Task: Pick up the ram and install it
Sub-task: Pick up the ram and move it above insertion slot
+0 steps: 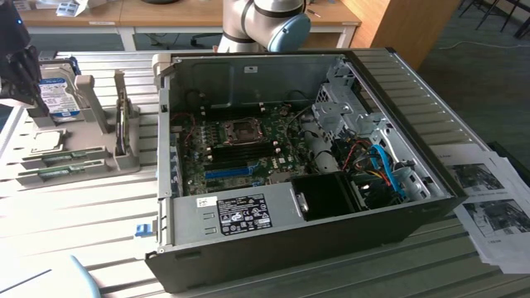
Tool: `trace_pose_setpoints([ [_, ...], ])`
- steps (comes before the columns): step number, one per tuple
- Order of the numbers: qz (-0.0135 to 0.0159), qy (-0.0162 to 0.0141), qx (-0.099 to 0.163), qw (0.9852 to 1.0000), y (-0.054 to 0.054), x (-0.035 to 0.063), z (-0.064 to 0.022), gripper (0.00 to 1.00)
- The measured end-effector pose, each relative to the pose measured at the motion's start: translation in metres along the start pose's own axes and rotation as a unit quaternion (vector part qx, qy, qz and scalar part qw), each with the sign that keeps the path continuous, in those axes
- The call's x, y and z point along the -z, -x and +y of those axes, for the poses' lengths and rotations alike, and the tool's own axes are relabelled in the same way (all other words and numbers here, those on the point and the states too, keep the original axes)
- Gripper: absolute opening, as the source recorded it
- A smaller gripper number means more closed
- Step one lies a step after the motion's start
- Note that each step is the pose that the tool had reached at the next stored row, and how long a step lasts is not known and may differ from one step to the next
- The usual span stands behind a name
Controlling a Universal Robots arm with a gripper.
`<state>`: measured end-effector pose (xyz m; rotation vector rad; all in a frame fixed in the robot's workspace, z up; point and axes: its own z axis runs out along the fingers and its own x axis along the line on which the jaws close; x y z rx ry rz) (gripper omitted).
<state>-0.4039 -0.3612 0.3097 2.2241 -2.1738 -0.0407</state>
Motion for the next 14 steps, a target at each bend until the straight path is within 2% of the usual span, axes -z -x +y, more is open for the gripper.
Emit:
trace_pose_setpoints([
  [4, -0.0002, -0.0003, 0.0, 1.0, 0.0, -0.0011, -0.0001, 0.09],
  [14, -0.0001, -0.0001, 0.0, 1.0, 0.0, -0.0133, -0.0002, 0.09],
])
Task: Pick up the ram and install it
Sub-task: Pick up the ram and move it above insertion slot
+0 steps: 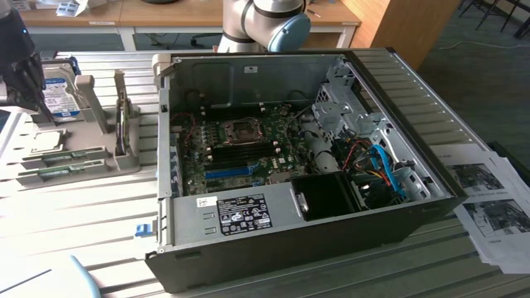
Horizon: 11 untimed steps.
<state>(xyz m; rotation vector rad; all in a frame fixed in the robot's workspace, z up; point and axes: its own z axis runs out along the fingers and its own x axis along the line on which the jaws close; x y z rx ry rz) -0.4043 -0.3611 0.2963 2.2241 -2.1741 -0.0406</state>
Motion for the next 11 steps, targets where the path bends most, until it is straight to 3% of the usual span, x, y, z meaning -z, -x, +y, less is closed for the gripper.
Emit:
trace_pose_setpoints([
  [11, 0.0, 0.0, 0.0, 1.0, 0.0, -0.0032, 0.0001, 0.09],
])
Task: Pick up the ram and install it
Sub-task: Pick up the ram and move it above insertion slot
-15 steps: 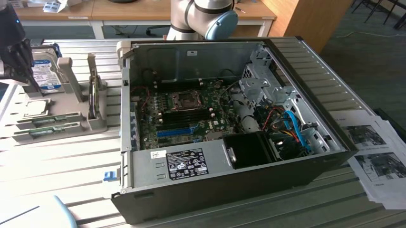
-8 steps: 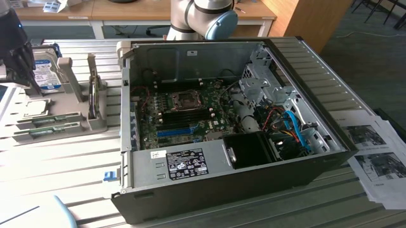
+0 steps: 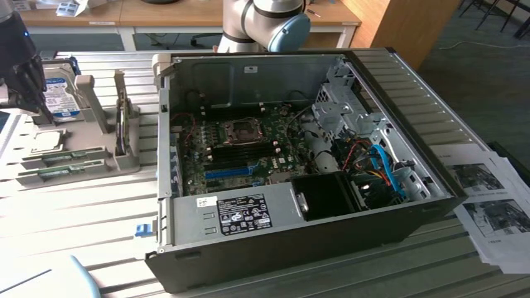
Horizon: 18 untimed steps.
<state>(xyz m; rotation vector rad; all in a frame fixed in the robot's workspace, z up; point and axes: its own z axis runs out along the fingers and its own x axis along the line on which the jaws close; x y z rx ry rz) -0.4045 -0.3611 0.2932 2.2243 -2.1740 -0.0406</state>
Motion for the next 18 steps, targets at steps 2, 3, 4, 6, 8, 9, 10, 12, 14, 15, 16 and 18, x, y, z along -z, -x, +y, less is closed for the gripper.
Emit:
trace_pose_setpoints([
  [2, 0.0, 0.0, 0.0, 1.0, 0.0, 0.0, 0.0, 0.09],
  [3, 0.0, 0.0, 0.0, 1.0, 0.0, 0.0, 0.0, 0.09],
  [4, 0.0, 0.0, 0.0, 1.0, 0.0, 0.0, 0.0, 0.09],
  [6, 0.0, 0.0, 0.0, 1.0, 0.0, 0.0, 0.0, 0.1],
  [8, 0.0, 0.0, 0.0, 1.0, 0.0, 0.0, 0.0, 0.15],
  [9, 0.0, 0.0, 0.0, 1.0, 0.0, 0.0, 0.0, 0.15],
  [10, 0.0, 0.0, 0.0, 1.0, 0.0, 0.0, 0.0, 0.23],
  [12, 0.0, 0.0, 0.0, 1.0, 0.0, 0.0, 0.0, 0.23],
  [14, 0.0, 0.0, 0.0, 1.0, 0.0, 0.0, 0.0, 0.23],
  [15, 0.0, 0.0, 0.0, 1.0, 0.0, 0.0, 0.0, 0.23],
  [16, 0.0, 0.0, 0.0, 1.0, 0.0, 0.0, 0.0, 0.23],
  [18, 0.0, 0.0, 0.0, 1.0, 0.0, 0.0, 0.0, 0.23],
])
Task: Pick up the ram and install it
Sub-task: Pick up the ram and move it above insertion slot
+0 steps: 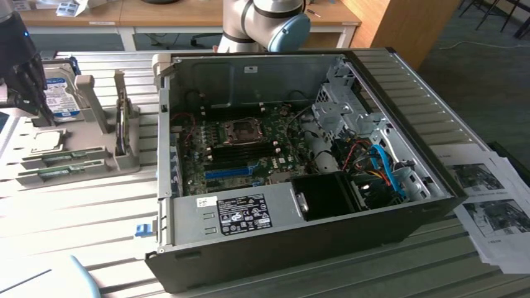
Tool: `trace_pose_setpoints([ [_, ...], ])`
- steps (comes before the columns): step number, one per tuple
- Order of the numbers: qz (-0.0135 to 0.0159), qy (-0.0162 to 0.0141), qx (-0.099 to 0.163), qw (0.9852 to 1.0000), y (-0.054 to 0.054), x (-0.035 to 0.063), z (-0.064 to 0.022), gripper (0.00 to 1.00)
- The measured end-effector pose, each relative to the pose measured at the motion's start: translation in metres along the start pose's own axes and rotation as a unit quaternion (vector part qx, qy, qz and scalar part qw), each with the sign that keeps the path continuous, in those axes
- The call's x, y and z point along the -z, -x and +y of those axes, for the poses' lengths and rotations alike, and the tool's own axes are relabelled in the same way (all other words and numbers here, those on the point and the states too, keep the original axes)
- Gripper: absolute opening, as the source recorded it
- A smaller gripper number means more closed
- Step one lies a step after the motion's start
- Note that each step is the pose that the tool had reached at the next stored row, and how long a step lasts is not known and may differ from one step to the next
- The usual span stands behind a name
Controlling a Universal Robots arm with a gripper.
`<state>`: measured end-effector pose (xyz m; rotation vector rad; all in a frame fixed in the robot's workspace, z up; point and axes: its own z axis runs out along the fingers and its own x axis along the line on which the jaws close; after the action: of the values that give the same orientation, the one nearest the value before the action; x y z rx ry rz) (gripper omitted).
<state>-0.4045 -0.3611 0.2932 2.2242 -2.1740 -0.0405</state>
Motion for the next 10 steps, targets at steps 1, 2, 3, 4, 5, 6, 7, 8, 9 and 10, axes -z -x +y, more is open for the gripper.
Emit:
trace_pose_setpoints([
  [1, 0.0, 0.0, 0.0, 1.0, 0.0, 0.0, 0.0, 0.23],
  [2, 0.0, 0.0, 0.0, 1.0, 0.0, 0.0, 0.0, 0.23],
  [3, 0.0, 0.0, 0.0, 1.0, 0.0, 0.0, 0.0, 0.23],
  [4, 0.0, 0.0, 0.0, 1.0, 0.0, 0.0, 0.0, 0.23],
  [5, 0.0, 0.0, 0.0, 1.0, 0.0, 0.0, 0.0, 0.23],
  [6, 0.0, 0.0, 0.0, 1.0, 0.0, 0.0, 0.0, 0.23],
  [7, 0.0, 0.0, 0.0, 1.0, 0.0, -0.0003, 0.0, 0.23],
  [8, -0.0001, -0.0001, 0.0, 1.0, 0.0, -0.001, 0.0, 0.23],
  [9, 0.0, -0.0001, 0.0, 1.0, 0.0, -0.0073, -0.0003, 0.23],
  [10, 0.0, -0.0001, 0.0, 1.0, 0.0, -0.0149, -0.0006, 0.23],
])
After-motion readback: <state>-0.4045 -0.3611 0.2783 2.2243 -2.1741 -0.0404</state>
